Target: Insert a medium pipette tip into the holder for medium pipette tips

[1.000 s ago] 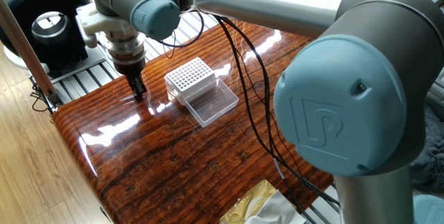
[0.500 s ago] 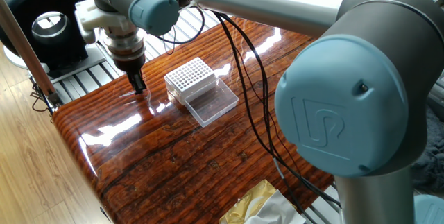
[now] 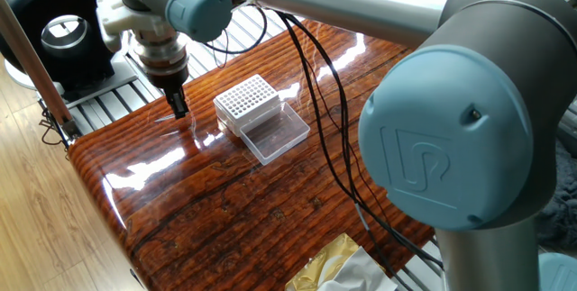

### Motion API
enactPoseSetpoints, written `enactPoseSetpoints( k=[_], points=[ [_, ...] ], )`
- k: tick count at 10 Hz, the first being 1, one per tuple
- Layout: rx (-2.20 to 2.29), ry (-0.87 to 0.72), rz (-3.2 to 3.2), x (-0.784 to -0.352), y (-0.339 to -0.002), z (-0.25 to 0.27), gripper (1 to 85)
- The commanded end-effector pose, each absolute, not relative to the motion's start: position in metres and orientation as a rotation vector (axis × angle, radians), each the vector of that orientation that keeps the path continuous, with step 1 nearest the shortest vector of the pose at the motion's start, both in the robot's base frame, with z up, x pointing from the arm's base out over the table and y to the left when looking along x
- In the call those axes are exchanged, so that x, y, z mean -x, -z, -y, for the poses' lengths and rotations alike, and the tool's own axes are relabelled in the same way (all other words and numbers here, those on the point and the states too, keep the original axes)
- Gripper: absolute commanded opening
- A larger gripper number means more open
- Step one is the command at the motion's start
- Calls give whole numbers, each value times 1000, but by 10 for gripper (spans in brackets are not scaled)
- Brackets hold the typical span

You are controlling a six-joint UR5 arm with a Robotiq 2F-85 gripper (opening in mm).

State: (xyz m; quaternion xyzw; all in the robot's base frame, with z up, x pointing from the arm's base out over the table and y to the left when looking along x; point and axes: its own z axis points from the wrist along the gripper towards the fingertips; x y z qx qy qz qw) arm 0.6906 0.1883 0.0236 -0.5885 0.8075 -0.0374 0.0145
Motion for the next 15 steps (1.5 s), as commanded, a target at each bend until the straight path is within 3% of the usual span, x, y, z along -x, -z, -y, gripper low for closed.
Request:
enactPoseSetpoints(
  k=[1,5,15],
  points=[
    [1820,158,-2559,-691,-29,-173,10],
    [1838,289,-2642,-691,-50,-154,10],
    [1794,455,-2754,-693,-64,-118,10]
  ],
)
